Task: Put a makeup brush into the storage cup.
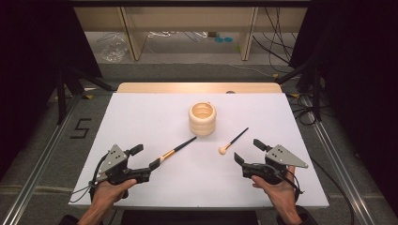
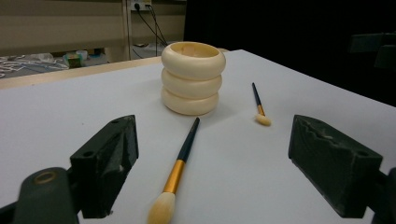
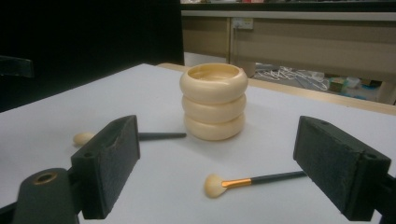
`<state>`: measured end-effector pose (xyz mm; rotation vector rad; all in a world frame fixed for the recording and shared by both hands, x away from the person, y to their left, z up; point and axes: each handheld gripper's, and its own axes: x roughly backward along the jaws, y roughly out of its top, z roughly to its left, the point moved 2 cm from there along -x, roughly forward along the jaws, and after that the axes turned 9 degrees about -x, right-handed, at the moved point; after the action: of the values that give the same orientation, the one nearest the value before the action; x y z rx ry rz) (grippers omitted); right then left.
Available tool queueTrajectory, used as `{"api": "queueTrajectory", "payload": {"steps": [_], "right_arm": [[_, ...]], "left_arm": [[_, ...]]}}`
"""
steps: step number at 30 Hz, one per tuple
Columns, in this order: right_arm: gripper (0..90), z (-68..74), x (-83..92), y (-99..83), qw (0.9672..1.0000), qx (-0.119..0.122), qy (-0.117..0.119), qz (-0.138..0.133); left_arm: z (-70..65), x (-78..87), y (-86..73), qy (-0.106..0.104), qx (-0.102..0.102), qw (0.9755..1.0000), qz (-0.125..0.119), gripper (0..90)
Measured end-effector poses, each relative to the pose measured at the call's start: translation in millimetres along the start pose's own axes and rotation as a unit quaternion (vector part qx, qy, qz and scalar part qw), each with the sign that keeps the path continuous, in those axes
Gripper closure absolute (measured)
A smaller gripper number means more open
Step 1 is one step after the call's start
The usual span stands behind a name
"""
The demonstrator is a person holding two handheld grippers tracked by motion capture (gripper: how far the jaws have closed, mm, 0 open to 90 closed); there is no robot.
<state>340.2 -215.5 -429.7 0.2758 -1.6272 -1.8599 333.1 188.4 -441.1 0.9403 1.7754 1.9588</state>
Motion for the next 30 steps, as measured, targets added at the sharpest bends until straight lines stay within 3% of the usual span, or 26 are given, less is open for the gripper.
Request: {"api": "queueTrajectory", "payload": {"steps": [3, 4, 8, 10, 12, 13, 17, 24, 27, 28, 29, 30], "right_arm": [[15.7, -0.1, 0.2, 0.1, 1.0000, 0.000, 0.001, 0.000], [15.7, -0.1, -0.1, 0.1, 1.0000, -0.001, 0.003, -0.002], [15.7, -3.9, -1.5, 1.5, 0.9997, 0.022, 0.001, -0.010], [15.7, -3.5, -2.3, 0.7, 0.9999, 0.011, 0.007, -0.007], [15.8, -6.5, -2.8, 2.1, 0.9997, 0.023, 0.005, -0.008], [15.8, -6.8, -1.5, 2.2, 0.9998, 0.018, 0.004, 0.004], [15.8, -10.2, -3.7, 3.2, 0.9996, 0.027, 0.008, 0.005], [15.9, -17.9, -9.3, 9.8, 0.9982, 0.041, 0.019, 0.038], [16.7, -26.7, -17.1, 15.5, 0.9941, 0.070, 0.031, 0.077], [16.7, -26.7, -17.1, 15.5, 0.9941, 0.070, 0.031, 0.077], [18.7, -31.2, -21.5, 18.5, 0.9898, 0.087, 0.037, 0.106], [18.8, -33.7, -24.5, 19.9, 0.9877, 0.096, 0.038, 0.117]], "left_arm": [[-0.3, -0.1, 0.0, -0.001, 0.000, 1.0000, 0.000, 16.1], [0.9, 0.0, 0.3, -0.004, -0.012, 0.9999, 0.000, 16.1], [0.2, 0.1, -0.1, 0.000, 0.001, 1.0000, 0.000, 16.1], [1.6, 0.1, 0.2, -0.003, -0.010, 0.9999, 0.001, 16.1], [1.5, -0.4, 0.1, -0.004, -0.010, 0.9999, 0.001, 16.1], [1.2, -0.4, 0.1, -0.003, -0.009, 1.0000, 0.002, 16.1], [1.3, -1.7, 0.3, -0.003, -0.008, 1.0000, 0.002, 16.1], [2.4, -3.0, 0.1, -0.003, -0.003, 1.0000, 0.004, 16.1], [1.4, -2.9, -0.4, -0.005, -0.004, 1.0000, 0.006, 16.1], [1.1, -2.6, -0.5, -0.007, -0.006, 0.9999, 0.006, 16.1], [1.0, -2.2, -0.3, -0.008, -0.008, 0.9999, 0.004, 16.1], [0.6, -1.1, -0.3, -0.007, -0.006, 1.0000, 0.002, 16.1]]}}
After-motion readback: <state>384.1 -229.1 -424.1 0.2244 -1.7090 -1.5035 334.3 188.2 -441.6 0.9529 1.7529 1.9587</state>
